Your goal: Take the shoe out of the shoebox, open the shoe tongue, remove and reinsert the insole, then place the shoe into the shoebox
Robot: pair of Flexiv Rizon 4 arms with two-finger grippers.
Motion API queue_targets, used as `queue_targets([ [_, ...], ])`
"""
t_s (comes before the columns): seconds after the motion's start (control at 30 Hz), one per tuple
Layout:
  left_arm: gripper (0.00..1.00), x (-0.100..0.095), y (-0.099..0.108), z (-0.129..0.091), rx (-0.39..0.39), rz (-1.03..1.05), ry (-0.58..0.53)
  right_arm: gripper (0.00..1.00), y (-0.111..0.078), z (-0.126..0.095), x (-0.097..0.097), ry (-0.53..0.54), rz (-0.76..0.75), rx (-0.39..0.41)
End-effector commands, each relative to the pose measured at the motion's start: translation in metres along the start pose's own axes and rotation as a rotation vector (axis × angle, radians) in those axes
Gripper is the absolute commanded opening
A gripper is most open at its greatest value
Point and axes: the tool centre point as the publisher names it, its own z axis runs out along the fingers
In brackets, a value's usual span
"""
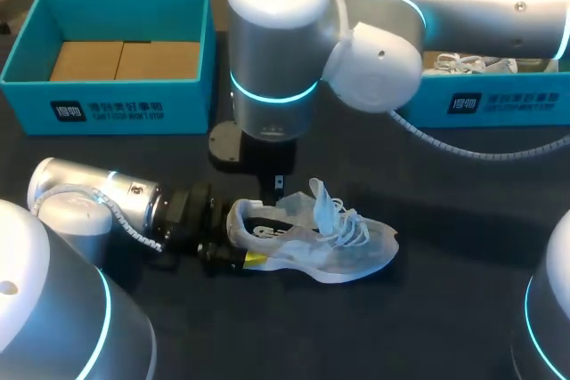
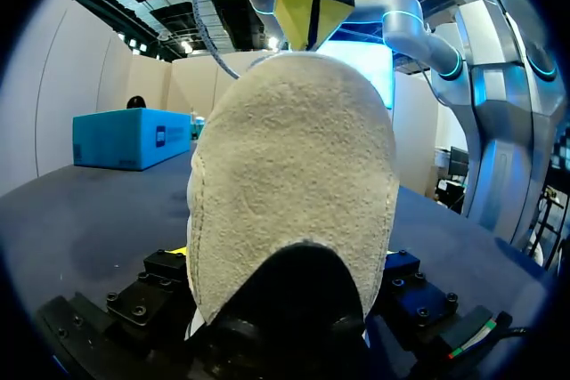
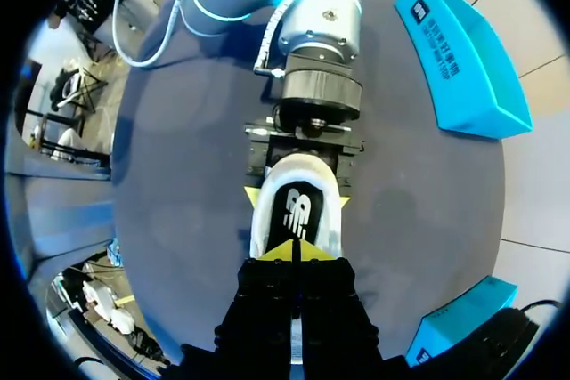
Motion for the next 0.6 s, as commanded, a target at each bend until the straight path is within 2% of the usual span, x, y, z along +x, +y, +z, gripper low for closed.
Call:
queue_targets([
  [0.03, 0.00, 0.000, 0.002, 0.001, -0.003, -0.001, 0.001, 0.00, 0.005, -0.004, -0.005, 0.008, -0.007, 0.027],
  [0.6, 0.00, 0.000, 0.002, 0.001, -0.003, -0.001, 0.001, 0.00, -0.002, 0.001, -0.023, 0.057, -0.058, 0.043],
])
